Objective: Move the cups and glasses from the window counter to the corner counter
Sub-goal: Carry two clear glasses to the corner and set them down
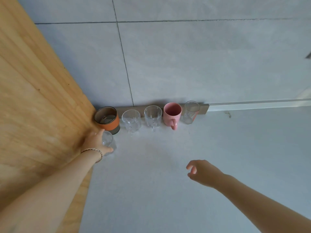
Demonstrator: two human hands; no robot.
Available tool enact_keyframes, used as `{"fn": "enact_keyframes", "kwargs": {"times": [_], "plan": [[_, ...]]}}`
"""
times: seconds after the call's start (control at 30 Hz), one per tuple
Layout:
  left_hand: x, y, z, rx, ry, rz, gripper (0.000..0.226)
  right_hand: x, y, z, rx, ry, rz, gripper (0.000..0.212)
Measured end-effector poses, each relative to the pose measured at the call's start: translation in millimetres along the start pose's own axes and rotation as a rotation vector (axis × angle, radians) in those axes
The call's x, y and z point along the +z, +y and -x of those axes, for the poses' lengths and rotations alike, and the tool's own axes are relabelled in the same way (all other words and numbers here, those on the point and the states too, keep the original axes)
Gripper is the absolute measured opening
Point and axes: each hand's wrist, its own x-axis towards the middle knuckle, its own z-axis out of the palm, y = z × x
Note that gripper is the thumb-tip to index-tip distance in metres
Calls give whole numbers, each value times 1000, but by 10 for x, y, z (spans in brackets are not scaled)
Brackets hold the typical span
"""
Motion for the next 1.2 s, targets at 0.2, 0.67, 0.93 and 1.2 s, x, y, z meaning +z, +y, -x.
{"fn": "enact_keyframes", "kwargs": {"times": [0.2, 0.67, 0.93, 1.2], "plan": [[-4, 20, 83, -36, 17, -131, 88, 20, -3, 115, 24, -18, 8, 30], [743, 1889, 1268, 482, -271, -450, 28, -272, 1207, 765, 174, 14, -88, 35], [2021, 4032, 2945, 870, -432, -513, 31, -318, 3349, 2189, 412, 84, -191, 39], [3172, 5645, 4473, 993, -516, -514, 28, -230, 5537, 3895, 748, 207, -239, 34]]}}
